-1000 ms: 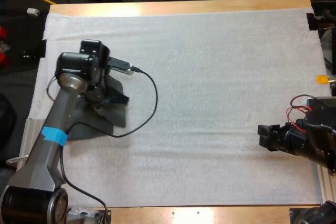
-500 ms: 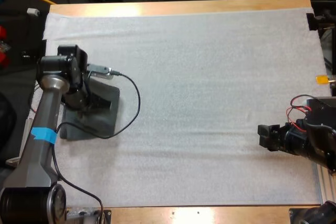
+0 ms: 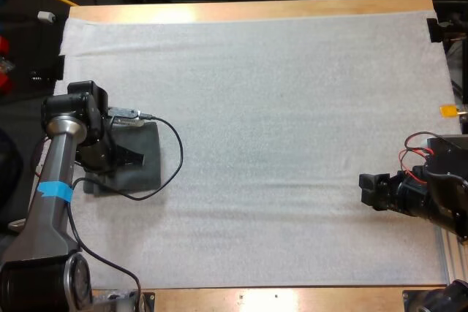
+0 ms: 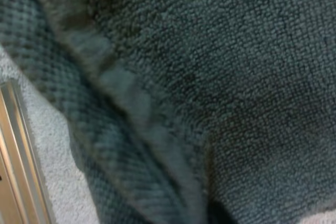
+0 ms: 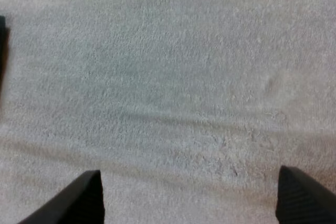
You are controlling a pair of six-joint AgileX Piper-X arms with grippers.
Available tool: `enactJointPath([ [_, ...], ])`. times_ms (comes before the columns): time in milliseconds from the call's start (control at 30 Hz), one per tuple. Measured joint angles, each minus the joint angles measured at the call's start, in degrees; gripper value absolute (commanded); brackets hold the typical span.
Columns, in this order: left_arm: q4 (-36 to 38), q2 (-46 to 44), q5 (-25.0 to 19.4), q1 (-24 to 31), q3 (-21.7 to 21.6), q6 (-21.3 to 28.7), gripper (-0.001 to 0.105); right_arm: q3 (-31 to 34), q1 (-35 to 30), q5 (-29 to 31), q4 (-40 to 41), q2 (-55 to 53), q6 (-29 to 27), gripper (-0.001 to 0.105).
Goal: Pick towel from pile, fold and stack
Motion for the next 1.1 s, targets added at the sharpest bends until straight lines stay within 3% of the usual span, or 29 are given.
enactJointPath([
  [100,-0.8,0.0,-1.6,0.0,0.0,0.0,0.058,0.0,0.0,-0.9,0.0,0.0,0.0,0.065],
  [133,-0.8,0.0,-3.1,0.0,0.0,0.0,0.060,0.0,0.0,-1.4,0.0,0.0,0.0,0.065],
  [233,-0.8,0.0,-6.3,0.0,0.0,-0.9,0.060,0.0,0.0,-3.0,0.0,0.0,0.0,0.065],
  [400,-0.8,-0.1,-6.5,0.0,0.0,-1.9,0.058,0.0,0.0,-3.7,-0.3,0.0,0.0,0.065],
  [600,-2.1,-1.6,2.7,0.0,0.0,-3.3,0.058,0.0,0.0,-10.6,-4.5,0.0,0.0,0.065],
  [800,-8.6,-1.6,8.8,0.0,2.5,-4.6,0.058,0.0,0.0,-19.9,-11.9,0.0,0.0,0.065],
  [1100,-17.1,-1.3,9.5,0.0,11.3,-5.1,0.058,0.3,0.0,-23.7,-14.0,0.0,0.5,0.065],
])
